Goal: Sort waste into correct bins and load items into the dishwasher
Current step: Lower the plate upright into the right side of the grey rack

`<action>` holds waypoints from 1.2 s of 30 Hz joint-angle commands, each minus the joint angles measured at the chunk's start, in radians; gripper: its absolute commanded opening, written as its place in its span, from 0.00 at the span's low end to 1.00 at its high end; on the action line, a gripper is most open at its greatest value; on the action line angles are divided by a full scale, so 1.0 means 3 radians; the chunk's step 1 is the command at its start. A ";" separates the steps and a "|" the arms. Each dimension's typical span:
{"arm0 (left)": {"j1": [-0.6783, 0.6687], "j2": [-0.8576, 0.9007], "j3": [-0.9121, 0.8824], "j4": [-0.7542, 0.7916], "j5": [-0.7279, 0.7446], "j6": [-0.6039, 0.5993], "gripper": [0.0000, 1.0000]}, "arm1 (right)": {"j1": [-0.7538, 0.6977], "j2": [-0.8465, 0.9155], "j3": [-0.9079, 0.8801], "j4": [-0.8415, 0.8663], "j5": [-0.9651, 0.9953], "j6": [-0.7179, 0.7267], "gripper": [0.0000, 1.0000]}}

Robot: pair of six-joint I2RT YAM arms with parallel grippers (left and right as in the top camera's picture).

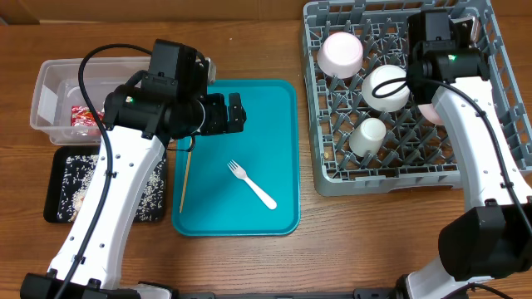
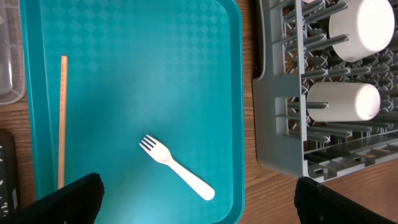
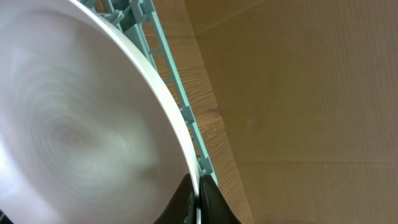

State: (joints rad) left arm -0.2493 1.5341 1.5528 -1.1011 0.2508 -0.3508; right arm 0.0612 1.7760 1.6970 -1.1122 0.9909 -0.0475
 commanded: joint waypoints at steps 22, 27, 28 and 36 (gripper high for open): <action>-0.0022 -0.0060 0.0069 -0.0006 0.0004 0.0050 1.00 | 0.0038 0.0010 -0.0337 0.0070 -0.0056 0.0159 0.04; -0.0022 -0.0060 0.0069 -0.0006 0.0003 0.0050 1.00 | 0.0061 0.0010 -0.0337 0.0070 -0.0181 0.0159 0.04; -0.0022 -0.0060 0.0069 -0.0006 0.0004 0.0050 1.00 | 0.0075 0.0010 -0.0337 0.0066 -0.0215 0.0159 0.04; -0.0022 -0.0058 0.0069 -0.0006 0.0003 0.0050 1.00 | 0.0113 0.0010 -0.0337 -0.0029 -0.0402 0.0160 0.16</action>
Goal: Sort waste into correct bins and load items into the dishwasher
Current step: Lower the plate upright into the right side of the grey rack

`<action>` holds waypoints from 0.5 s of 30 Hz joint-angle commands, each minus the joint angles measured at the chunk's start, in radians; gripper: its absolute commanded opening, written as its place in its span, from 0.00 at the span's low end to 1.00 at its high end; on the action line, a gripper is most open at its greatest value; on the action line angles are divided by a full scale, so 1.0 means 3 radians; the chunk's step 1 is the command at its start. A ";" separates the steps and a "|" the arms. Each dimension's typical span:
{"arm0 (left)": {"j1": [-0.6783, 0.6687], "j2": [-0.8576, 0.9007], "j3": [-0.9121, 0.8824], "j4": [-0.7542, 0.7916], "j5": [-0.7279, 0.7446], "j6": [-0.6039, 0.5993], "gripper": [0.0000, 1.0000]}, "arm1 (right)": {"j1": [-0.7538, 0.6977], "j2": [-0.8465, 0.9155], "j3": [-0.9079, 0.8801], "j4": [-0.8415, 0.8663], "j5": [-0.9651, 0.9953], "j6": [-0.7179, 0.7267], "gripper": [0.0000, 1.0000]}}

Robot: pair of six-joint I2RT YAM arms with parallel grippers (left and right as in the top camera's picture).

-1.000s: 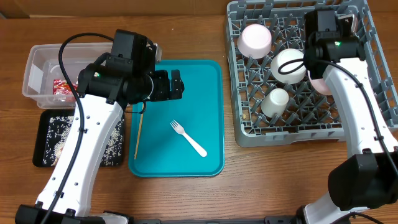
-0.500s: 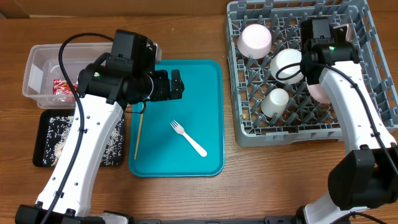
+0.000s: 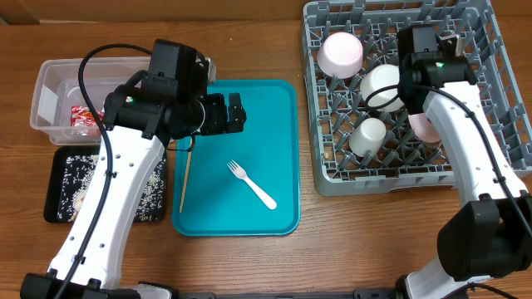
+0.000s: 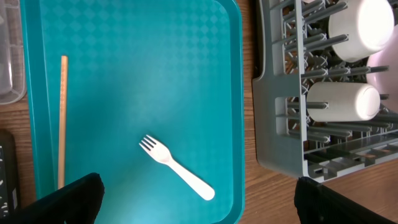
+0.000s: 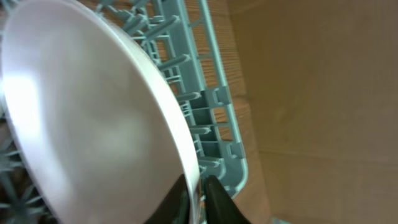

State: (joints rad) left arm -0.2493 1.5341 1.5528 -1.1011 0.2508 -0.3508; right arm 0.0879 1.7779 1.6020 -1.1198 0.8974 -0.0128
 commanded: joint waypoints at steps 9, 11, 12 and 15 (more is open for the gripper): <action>-0.0022 -0.0060 0.0069 -0.0006 0.0003 0.0050 1.00 | 0.0025 0.0004 -0.0019 -0.0028 -0.0233 0.0043 0.31; -0.0022 -0.0060 0.0069 -0.0006 0.0004 0.0050 1.00 | 0.0025 0.0004 -0.0018 -0.0024 -0.0230 0.0045 0.34; -0.0022 -0.0060 0.0069 -0.0006 0.0004 0.0048 1.00 | 0.0025 0.0003 -0.0011 -0.0018 -0.0230 0.0045 0.35; -0.0022 -0.0060 0.0069 -0.0006 0.0003 0.0050 1.00 | 0.0025 -0.0020 0.0032 0.0013 -0.0231 0.0056 0.36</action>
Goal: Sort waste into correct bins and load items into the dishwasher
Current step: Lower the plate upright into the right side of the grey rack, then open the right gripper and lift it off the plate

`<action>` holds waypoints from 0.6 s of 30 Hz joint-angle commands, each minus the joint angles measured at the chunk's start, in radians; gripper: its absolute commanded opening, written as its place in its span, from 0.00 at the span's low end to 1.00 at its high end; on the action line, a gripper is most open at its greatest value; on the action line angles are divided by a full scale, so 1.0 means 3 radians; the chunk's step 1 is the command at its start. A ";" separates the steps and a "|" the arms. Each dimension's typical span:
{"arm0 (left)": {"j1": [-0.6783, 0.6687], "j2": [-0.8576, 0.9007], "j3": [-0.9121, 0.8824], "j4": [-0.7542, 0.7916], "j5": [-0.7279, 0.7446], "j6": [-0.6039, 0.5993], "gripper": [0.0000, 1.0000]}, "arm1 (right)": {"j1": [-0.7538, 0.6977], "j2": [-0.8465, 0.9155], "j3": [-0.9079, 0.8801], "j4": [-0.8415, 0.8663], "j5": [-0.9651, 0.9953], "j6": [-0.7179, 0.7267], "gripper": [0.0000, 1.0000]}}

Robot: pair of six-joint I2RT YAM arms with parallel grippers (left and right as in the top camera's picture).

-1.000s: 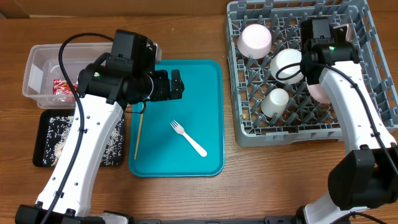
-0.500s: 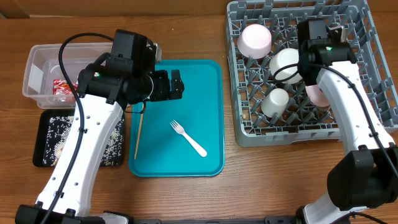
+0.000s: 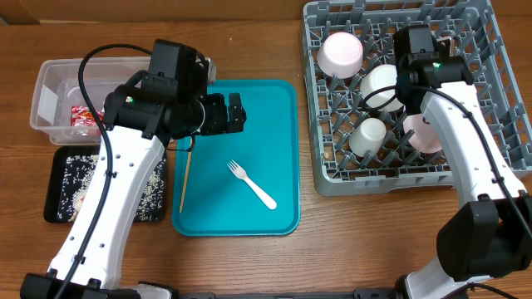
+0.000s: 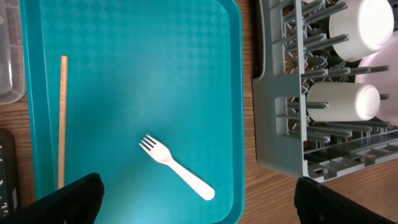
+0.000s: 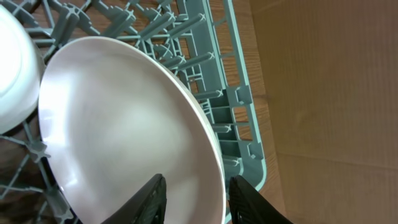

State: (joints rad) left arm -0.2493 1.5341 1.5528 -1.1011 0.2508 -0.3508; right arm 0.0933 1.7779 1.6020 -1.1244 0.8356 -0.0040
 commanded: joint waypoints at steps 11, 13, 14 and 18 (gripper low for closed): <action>-0.0022 -0.0060 0.0069 -0.0006 0.0004 0.0050 1.00 | 0.0010 -0.0408 0.0322 0.0050 -0.0908 0.0515 0.51; -0.0020 -0.0060 0.0069 -0.0006 0.0004 0.0050 1.00 | 0.0010 -0.0514 0.0357 0.0046 -0.1502 0.0514 0.53; -0.0022 -0.0060 0.0069 -0.0006 0.0004 0.0050 1.00 | 0.0010 -0.0562 0.0362 0.0046 -0.1835 0.0512 0.56; -0.0022 -0.0060 0.0069 -0.0006 0.0003 0.0050 1.00 | 0.0010 -0.0692 0.0362 -0.0029 -0.3231 0.0512 0.59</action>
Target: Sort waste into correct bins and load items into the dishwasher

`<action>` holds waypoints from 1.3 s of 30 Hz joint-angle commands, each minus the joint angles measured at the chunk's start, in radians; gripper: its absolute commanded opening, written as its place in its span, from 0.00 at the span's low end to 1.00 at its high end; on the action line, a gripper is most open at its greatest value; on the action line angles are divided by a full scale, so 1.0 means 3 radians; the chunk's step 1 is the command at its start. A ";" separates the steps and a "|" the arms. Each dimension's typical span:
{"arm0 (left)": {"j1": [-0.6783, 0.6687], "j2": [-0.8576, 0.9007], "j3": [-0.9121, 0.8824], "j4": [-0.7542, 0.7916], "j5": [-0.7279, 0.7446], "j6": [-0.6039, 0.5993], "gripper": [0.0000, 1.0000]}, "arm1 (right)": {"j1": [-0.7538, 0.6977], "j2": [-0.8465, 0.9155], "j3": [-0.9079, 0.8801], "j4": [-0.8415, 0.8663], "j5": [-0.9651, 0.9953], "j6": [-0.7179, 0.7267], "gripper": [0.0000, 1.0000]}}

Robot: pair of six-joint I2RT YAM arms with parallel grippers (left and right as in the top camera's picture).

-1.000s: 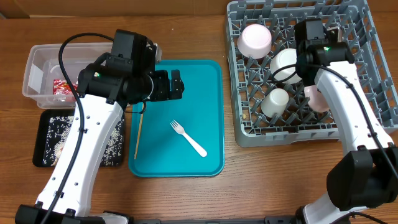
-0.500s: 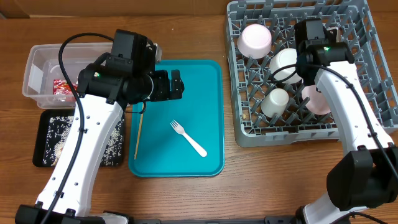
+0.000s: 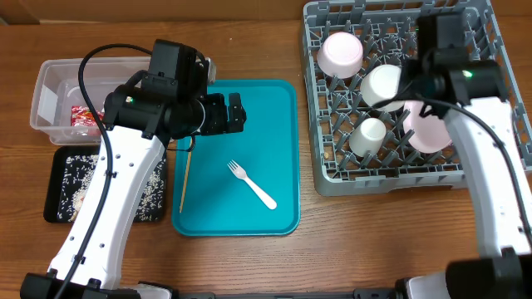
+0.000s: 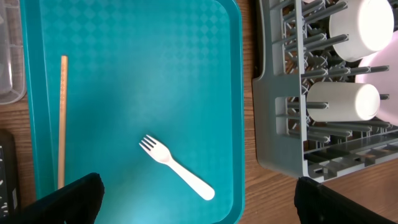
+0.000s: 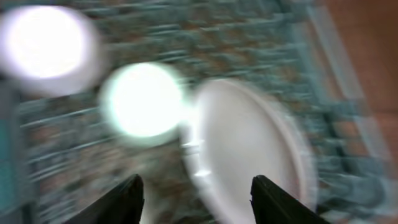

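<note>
A white plastic fork [image 3: 252,184] lies on the teal tray [image 3: 278,100], also visible as the fork [image 4: 177,168] in the left wrist view. A wooden stick [image 4: 62,118] lies along the tray's left side. My left gripper [image 3: 236,114] hovers wide open over the tray's upper left with nothing in it. A pink plate [image 3: 426,129] leans between the tines of the grey dish rack [image 3: 332,178]. My right gripper [image 5: 202,190] is open above the plate [image 5: 249,149] and clear of it; that view is blurred.
In the rack stand a pink cup [image 3: 342,52] and two white cups [image 3: 385,87] [image 3: 368,135]. Left of the tray sit a clear bin [image 3: 50,79] holding a red wrapper and a black tray [image 3: 58,208] with rice on it.
My right gripper has pulled up and away from the pink plate, which stays leaning in the rack. The left arm, fork and stick have not moved.
My right gripper was shut on the pink plate's rim at the rack's right side. Then it still pinched the rim with the plate among the tines. Then its jaws were open beside the plate. Now it is higher, with the plate left in the rack.
</note>
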State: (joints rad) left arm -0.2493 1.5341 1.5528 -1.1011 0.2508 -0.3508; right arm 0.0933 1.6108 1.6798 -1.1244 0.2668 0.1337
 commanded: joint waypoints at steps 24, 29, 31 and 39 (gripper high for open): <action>0.0393 -0.0061 0.0239 -0.0219 -0.0421 -0.0028 1.00 | 0.1587 0.0296 -0.0173 -0.0083 -0.1537 -0.0034 0.62; 0.1142 -0.0061 0.0590 -0.0651 -0.0463 0.0036 1.00 | 0.1898 0.0704 -0.0173 0.0038 -0.1362 -0.0034 0.62; 0.1480 -0.0061 0.0688 -0.0795 -0.0434 0.0027 1.00 | 0.1991 0.0879 -0.0173 0.0104 -0.1321 -0.0034 0.62; 0.2248 -0.0060 0.0699 -0.0940 -0.0127 0.0009 1.00 | 0.2176 0.1461 -0.0173 0.0214 -0.1053 -0.0079 0.62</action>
State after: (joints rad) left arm 0.4011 1.5333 1.7428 -1.3781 0.1707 -0.3553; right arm 0.7364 2.0125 1.6314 -1.0706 -0.0959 0.1284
